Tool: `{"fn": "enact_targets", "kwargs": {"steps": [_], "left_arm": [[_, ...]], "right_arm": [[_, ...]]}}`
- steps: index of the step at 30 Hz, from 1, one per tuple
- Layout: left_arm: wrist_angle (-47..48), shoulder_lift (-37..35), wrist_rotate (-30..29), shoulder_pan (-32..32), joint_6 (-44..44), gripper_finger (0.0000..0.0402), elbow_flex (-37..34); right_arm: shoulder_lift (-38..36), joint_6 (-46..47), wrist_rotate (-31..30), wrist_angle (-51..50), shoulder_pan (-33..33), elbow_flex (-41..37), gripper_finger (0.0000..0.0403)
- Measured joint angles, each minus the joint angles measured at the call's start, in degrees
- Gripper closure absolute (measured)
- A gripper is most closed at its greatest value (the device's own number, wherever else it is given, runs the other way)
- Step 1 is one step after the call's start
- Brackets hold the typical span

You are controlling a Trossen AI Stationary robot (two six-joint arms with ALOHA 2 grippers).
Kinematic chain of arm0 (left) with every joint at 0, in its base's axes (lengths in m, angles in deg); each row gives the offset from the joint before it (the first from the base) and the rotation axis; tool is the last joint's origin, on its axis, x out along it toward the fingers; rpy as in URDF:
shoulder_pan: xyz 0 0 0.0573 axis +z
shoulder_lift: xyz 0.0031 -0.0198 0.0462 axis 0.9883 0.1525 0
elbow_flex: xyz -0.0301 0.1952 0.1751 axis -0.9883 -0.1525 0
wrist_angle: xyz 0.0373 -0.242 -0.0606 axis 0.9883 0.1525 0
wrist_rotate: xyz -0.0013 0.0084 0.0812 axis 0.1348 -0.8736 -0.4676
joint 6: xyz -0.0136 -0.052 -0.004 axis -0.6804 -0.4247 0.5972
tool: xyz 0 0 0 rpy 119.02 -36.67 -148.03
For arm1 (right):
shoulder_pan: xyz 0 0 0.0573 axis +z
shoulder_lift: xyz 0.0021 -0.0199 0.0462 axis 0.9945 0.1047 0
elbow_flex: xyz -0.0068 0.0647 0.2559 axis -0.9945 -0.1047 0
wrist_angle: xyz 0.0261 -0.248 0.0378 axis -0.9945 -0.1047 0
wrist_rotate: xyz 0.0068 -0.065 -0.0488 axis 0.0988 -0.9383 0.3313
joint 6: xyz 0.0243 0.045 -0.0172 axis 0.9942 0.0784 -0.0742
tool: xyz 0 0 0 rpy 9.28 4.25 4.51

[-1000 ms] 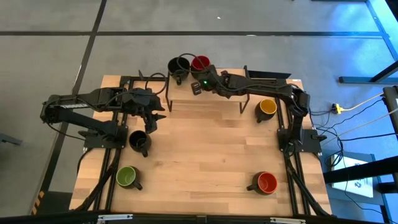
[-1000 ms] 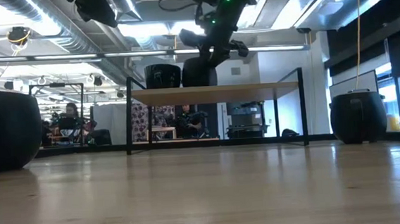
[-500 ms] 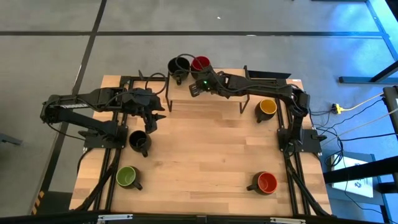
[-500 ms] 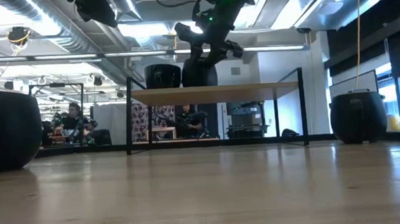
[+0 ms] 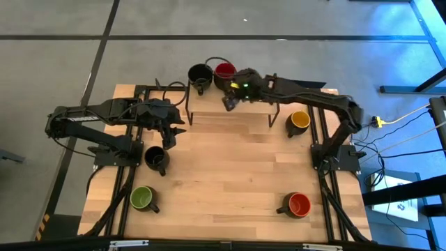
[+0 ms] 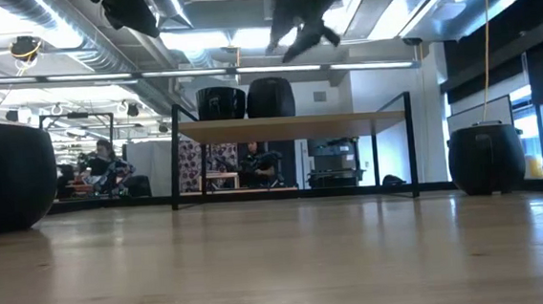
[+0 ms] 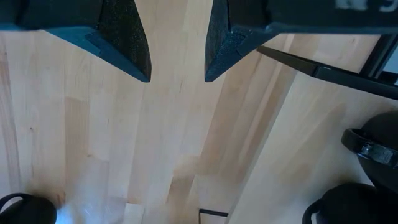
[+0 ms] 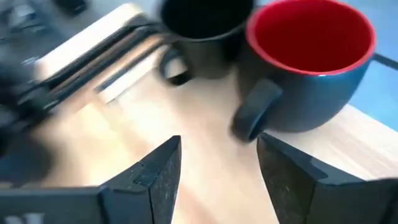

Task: Place coffee mugs
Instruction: Put the yellow mug on the shelf

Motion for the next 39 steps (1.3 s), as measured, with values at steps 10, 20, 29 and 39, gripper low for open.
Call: {"fn": "enact_targets", "kwargs": {"steps": [10, 20, 29, 39], "left_arm": [[-0.02, 0.00, 0.00, 0.00, -0.15, 0.0257, 0.00], [0.00, -0.02, 1.68, -0.04, -0.13, 0.0257, 0.00], [0.00, -0.02, 1.75, -0.02, -0.97, 0.0257, 0.00], [0.00, -0.02, 1.75, -0.02, -1.51, 0.0257, 0.00]], "right_arm": [[-14.33, -4.15, 4.08, -20.80, 7.04, 0.00, 0.0205], [-24.92, 7.80, -3.63, -41.37, 9.49, -4.27, 0.0205], [-40.63, 17.49, -1.43, -40.75, 2.29, -30.08, 0.0205], [-40.37, 11.05, 3.75, -31.66, -7.94, -45.38, 0.0205]]}}
